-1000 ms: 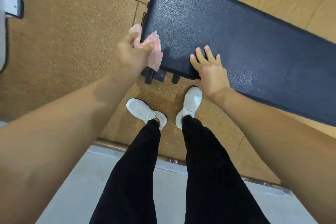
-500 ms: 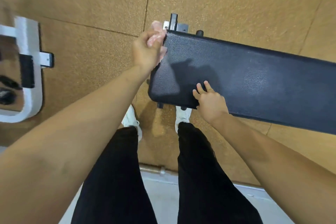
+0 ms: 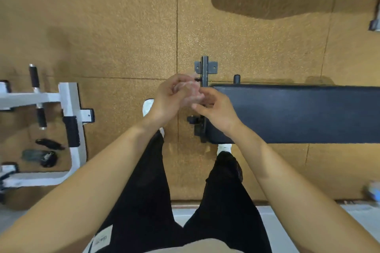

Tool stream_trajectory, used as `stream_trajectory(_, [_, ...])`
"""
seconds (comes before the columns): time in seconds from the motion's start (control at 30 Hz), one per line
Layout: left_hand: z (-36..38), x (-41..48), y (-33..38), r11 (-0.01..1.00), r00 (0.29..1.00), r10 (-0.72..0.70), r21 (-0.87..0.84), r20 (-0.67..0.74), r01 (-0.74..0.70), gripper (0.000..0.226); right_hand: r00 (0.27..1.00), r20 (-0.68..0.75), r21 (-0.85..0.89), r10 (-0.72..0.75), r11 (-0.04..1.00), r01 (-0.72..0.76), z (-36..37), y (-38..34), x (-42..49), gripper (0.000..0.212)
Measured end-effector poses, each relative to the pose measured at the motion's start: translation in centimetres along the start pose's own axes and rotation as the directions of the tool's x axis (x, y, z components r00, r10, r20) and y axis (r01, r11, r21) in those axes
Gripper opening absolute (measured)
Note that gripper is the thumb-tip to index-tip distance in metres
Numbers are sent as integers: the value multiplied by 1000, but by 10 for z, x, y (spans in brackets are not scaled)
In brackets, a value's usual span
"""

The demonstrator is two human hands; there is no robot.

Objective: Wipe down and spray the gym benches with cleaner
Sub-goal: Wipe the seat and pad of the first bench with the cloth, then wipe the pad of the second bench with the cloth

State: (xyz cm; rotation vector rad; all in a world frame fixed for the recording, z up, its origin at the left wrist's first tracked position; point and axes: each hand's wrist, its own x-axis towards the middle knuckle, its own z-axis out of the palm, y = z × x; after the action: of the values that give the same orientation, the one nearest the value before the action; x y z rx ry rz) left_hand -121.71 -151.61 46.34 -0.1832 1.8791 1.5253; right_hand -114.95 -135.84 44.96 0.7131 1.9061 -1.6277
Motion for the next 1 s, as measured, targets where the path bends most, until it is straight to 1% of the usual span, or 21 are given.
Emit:
stream_trajectory(0.07, [-38, -6, 17, 996, 1000, 8, 94, 5, -8, 7, 999, -46, -25, 3, 1000, -5, 26, -29, 0, 27])
stream_trajectory(0.1, [-60, -7, 24, 988, 1000, 14, 156, 11, -15, 5, 998, -62, -45, 12, 999, -15, 37, -42, 1, 19])
stream_trajectory(0.13, [-83, -6, 31, 977, 999, 25, 213, 23, -29, 9, 997, -73, -52, 15, 998, -19, 46, -56, 3, 15])
stream_trajectory(0.2, [-129, 4, 43, 956, 997, 54, 287, 46, -65, 13, 995, -103, -67, 10, 998, -17, 59, -86, 11, 18])
stream_trajectory(0.3, [-185, 11, 55, 892, 995, 86, 441, 50, -100, 15, 994, -99, -170, -50, 985, 33, 74, -127, 21, 31])
stream_trajectory(0.33, [-197, 11, 59, 863, 993, 105, 491, 44, -114, 14, 994, -88, -217, -72, 975, 51, 79, -137, 24, 29])
stream_trajectory(0.4, [-211, 17, 69, 812, 984, 174, 560, 35, -163, 13, 990, -88, -310, -112, 947, 79, 85, -150, 32, 18])
stream_trajectory(0.47, [-216, 31, 88, 798, 975, 214, 566, 55, -207, 13, 982, -128, -316, -141, 944, 95, 81, -163, 45, 10])
stream_trajectory(0.53, [-213, 47, 113, 850, 980, 188, 488, 71, -198, 17, 974, -184, -280, -133, 957, 78, 70, -176, 55, 8])
stream_trajectory(0.6, [-207, 62, 135, 881, 983, 161, 437, 84, -182, 19, 974, -208, -254, -93, 966, 38, 58, -186, 61, 15])
stream_trajectory(0.73, [-198, 107, 184, 879, 976, 156, 428, 153, -208, 14, 978, -210, -111, 1, 993, -25, 21, -201, 76, 13])
stream_trajectory(0.83, [-191, 148, 220, 841, 962, 100, 495, 254, -218, 18, 986, -158, -58, 46, 997, -55, -7, -207, 97, 13])
stream_trajectory(0.9, [-187, 175, 237, 785, 950, 88, 565, 300, -252, 21, 991, -128, -85, 46, 995, -58, -23, -206, 117, 11])
stream_trajectory(0.93, [-183, 194, 248, 758, 940, 95, 587, 329, -282, 18, 989, -137, -84, 54, 994, -66, -35, -207, 130, 10])
stream_trajectory(1.0, [-173, 232, 269, 729, 921, 81, 607, 382, -316, 11, 975, -197, -28, 104, 993, -111, -60, -211, 153, 10])
